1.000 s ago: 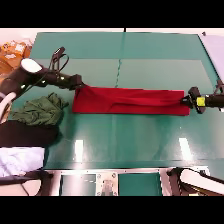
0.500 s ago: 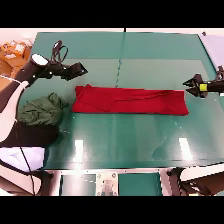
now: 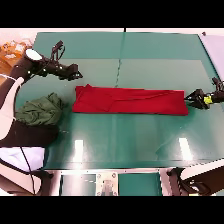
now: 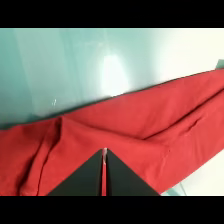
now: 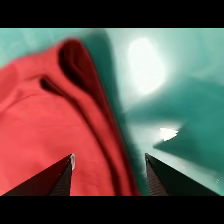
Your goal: Fold the shirts.
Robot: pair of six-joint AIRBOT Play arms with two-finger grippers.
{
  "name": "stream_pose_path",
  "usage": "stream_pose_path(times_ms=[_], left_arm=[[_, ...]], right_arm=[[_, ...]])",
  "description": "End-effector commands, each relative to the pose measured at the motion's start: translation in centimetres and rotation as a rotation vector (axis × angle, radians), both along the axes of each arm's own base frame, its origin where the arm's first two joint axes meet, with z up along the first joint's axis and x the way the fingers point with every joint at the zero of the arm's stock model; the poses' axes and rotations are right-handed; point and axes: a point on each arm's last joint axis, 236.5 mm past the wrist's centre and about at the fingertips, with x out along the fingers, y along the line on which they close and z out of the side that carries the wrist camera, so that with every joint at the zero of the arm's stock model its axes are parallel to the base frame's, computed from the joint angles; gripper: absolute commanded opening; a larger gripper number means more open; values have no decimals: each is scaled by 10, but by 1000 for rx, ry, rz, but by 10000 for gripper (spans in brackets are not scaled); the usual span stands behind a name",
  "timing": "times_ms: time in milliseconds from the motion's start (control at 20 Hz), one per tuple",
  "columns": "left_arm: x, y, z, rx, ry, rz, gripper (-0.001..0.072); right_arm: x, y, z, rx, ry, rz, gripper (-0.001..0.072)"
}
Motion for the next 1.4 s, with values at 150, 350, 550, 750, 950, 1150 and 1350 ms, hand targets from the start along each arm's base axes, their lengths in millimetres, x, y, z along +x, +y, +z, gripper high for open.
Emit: stream_pose_path(times_ms=[150, 350, 550, 750, 950, 1150, 1350], left_arm=[[-4, -2, 1, -6, 12, -14, 58], [-9, -21, 0, 0, 5, -49, 29], [-10, -91, 2, 10, -90, -99, 29], [-43, -198, -37, 1, -112, -197, 30], [-80, -294, -69, -30, -118, -312, 29], [-87, -354, -77, -102, -99, -334, 30], [-89, -369, -81, -185, -31, -323, 30]], right_arm=[[21, 47, -26, 52, -18, 101, 504], [25, 56, -11, 58, -30, 146, 13], [31, 55, 54, 22, -107, 179, 13], [14, 88, 160, 48, -175, 244, 14], [7, 137, 255, 82, -360, 282, 14], [4, 170, 292, 131, -426, 305, 14], [5, 175, 288, 135, -416, 316, 14]])
